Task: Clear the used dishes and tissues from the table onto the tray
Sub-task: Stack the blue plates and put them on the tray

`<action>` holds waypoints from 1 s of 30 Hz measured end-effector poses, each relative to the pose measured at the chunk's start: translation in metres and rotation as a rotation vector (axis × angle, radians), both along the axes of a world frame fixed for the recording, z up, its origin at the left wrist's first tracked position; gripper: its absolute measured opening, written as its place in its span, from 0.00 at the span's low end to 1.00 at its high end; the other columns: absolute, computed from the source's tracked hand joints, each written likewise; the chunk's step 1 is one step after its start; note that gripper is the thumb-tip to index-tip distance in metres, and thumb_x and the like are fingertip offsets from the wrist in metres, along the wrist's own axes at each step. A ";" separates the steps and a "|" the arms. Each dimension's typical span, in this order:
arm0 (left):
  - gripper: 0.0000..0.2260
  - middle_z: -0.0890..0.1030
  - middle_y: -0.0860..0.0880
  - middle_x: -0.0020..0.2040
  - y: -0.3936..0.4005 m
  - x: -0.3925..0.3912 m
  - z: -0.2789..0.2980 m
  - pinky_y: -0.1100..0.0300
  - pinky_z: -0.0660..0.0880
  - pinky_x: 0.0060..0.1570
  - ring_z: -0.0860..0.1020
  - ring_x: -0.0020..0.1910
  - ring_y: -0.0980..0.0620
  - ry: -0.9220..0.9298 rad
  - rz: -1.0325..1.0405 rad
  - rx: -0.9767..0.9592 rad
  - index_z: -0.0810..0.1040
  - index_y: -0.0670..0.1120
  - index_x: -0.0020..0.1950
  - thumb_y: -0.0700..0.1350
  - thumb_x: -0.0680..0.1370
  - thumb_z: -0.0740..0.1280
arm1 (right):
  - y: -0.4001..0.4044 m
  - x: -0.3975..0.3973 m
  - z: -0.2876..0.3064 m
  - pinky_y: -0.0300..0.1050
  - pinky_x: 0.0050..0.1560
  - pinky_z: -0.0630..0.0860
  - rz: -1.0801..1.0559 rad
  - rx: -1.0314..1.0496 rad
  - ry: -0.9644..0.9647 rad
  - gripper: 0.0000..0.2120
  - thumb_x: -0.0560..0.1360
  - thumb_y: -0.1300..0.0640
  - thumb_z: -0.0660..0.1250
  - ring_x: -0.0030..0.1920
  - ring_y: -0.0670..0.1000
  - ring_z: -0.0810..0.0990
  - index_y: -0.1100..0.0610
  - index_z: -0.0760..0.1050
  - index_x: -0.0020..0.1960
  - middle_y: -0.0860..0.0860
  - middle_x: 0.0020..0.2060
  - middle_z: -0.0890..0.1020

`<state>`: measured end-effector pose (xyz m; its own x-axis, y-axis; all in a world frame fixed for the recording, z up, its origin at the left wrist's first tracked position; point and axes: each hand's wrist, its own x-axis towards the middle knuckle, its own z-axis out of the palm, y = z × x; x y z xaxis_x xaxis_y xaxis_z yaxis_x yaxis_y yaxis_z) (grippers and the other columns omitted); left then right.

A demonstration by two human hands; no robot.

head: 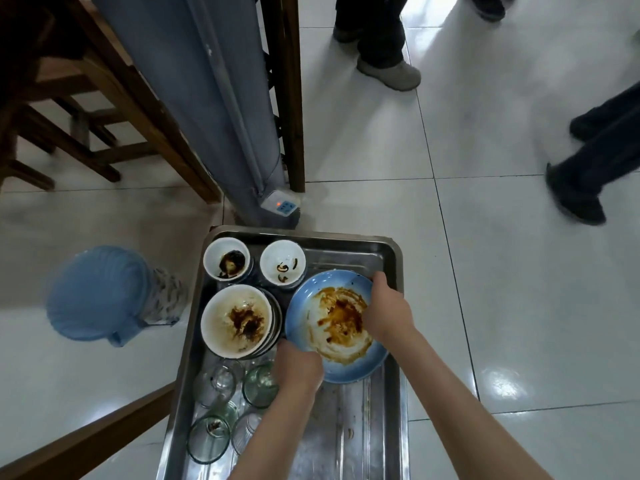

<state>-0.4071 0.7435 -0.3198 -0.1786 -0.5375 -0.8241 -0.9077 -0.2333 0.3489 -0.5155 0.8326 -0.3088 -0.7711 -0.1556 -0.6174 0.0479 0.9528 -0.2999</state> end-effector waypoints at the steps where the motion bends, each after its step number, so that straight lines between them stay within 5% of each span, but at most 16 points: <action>1: 0.20 0.76 0.39 0.60 0.001 0.000 0.000 0.53 0.75 0.50 0.75 0.57 0.40 -0.003 0.006 0.003 0.69 0.38 0.66 0.32 0.74 0.61 | -0.001 -0.001 -0.001 0.45 0.41 0.71 0.009 0.008 -0.010 0.20 0.75 0.63 0.61 0.43 0.53 0.72 0.57 0.60 0.64 0.53 0.45 0.75; 9: 0.17 0.76 0.41 0.58 -0.002 -0.002 0.004 0.58 0.71 0.42 0.71 0.45 0.47 -0.013 0.009 0.034 0.67 0.39 0.64 0.33 0.75 0.61 | -0.012 -0.005 -0.006 0.56 0.56 0.75 -0.049 0.019 -0.131 0.29 0.75 0.64 0.60 0.57 0.61 0.74 0.52 0.53 0.72 0.60 0.58 0.74; 21: 0.18 0.75 0.40 0.60 -0.004 0.000 0.002 0.57 0.72 0.43 0.74 0.51 0.45 -0.008 -0.006 0.073 0.65 0.39 0.65 0.33 0.76 0.59 | -0.016 0.000 -0.009 0.56 0.58 0.75 -0.173 -0.005 -0.072 0.25 0.75 0.62 0.61 0.59 0.59 0.73 0.54 0.59 0.70 0.58 0.59 0.74; 30: 0.17 0.74 0.40 0.60 -0.005 0.000 0.001 0.55 0.72 0.47 0.72 0.50 0.46 0.006 0.018 0.093 0.65 0.39 0.65 0.33 0.77 0.59 | -0.002 0.011 -0.011 0.54 0.61 0.73 -0.270 -0.211 -0.002 0.28 0.75 0.65 0.59 0.64 0.56 0.71 0.54 0.60 0.74 0.56 0.65 0.71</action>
<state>-0.4073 0.7388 -0.3188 -0.1748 -0.4621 -0.8694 -0.9010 -0.2810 0.3305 -0.5047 0.8304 -0.3197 -0.8004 -0.0707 -0.5953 0.2906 0.8228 -0.4884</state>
